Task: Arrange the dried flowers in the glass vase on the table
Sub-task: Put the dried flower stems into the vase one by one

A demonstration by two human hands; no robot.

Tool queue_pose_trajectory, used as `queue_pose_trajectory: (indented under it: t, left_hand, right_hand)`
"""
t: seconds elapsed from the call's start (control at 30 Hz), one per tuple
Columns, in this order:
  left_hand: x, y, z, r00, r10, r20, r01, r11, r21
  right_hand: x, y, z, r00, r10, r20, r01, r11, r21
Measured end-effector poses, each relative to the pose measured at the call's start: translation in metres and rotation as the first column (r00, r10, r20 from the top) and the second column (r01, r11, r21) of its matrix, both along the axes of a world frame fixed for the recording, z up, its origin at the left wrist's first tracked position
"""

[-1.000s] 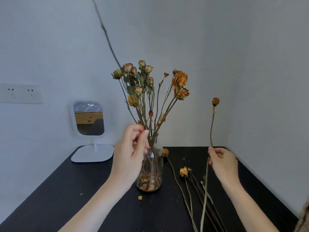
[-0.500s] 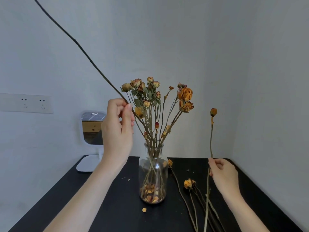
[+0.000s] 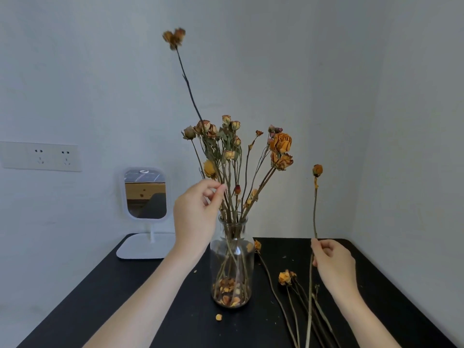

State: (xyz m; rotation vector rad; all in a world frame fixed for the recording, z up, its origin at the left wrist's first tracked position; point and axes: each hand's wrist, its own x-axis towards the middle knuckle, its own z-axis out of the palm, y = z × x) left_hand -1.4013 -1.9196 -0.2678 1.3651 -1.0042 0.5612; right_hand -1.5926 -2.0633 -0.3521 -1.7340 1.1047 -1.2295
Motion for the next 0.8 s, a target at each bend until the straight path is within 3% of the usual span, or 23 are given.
queue_pose_trajectory:
  t: [0.47, 0.63, 0.8]
  left_hand:
    - [-0.002, -0.034, -0.039, 0.995, 0.080, 0.060, -0.094, 0.956, 0.279]
    - [0.001, -0.028, -0.056, 0.998, 0.059, 0.030, -0.065, 0.958, 0.279]
    - [0.010, -0.028, -0.087, 0.980, 0.076, -0.184, -0.009, 0.941, 0.339]
  right_hand:
    - [0.003, -0.003, -0.004, 0.999, -0.027, -0.045, 0.027, 1.000, 0.002]
    - [0.004, -0.004, -0.004, 0.999, -0.020, -0.049, 0.020, 1.000, -0.008]
    - [0.010, -0.004, 0.016, 0.998, 0.022, 0.055, -0.018, 0.998, -0.065]
